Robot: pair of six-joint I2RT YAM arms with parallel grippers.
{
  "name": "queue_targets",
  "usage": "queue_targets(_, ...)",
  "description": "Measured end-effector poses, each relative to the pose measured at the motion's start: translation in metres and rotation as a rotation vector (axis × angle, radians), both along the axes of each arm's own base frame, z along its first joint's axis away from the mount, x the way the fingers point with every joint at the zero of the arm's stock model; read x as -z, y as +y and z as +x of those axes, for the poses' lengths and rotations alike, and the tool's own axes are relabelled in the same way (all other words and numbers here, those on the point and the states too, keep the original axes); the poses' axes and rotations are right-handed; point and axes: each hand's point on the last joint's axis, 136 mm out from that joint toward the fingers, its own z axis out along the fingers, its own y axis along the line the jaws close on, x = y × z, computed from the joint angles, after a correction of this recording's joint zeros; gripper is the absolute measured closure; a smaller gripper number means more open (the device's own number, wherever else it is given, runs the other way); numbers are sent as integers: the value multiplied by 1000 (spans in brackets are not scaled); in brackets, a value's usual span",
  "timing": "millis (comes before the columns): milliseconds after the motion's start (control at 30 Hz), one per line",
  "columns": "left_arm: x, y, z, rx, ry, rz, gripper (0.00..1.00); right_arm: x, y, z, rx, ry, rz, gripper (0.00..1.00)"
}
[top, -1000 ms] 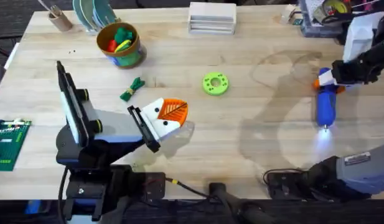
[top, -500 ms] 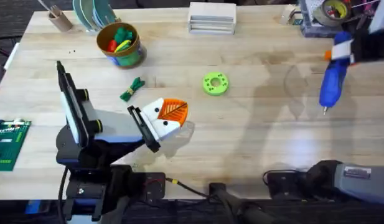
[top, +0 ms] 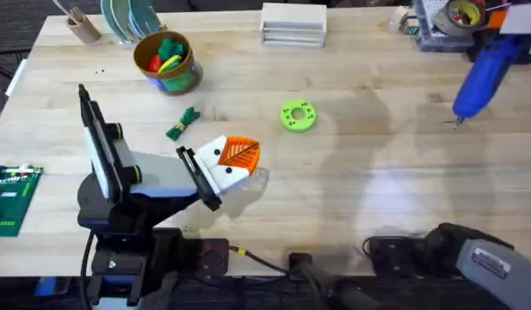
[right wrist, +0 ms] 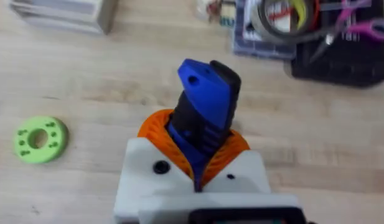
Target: Pick up the gripper from the table and insert it into the empty holder that is missing its gripper. Then pick up a screw, insert it into the mounting hole, and use the screwdriver to tighten it. Finally, clean up the table by picking up the vegetable and placing it into the bucket.
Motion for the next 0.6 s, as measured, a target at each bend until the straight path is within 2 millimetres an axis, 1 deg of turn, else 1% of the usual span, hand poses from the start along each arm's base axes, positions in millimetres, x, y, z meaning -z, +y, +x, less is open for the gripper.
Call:
queue_targets(33, 0, 0, 0, 0, 0, 0, 993, -4, 6, -1, -15, -29, -1, 973)
queue_targets(100, 0, 0, 0, 0, 0, 0, 993, -5, 22, 0, -51, -87, 11, 973)
queue_targets(200, 0, 0, 0, 0, 0, 0, 993, -1, 57, 9, -142, -195, 53, 973)
queue_targets(267, 0, 0, 0, 0, 0, 0, 993, -2, 89, 17, -226, -282, 86, 973)
queue_targets(300, 0, 0, 0, 0, 0, 0, 993, -7, 109, 19, -283, -337, 104, 973)
queue_targets(367, 0, 0, 0, 0, 0, 0, 993, -16, 149, 18, -395, -413, 140, 973)
queue_targets(467, 0, 0, 0, 0, 0, 0, 993, -38, 211, 5, -580, -519, 203, 973)
queue_targets(533, 0, 0, 0, 0, 0, 0, 993, -57, 245, -6, -685, -595, 244, 973)
queue_targets(600, 0, 0, 0, 0, 0, 0, 993, -73, 272, -17, -768, -666, 280, 973)
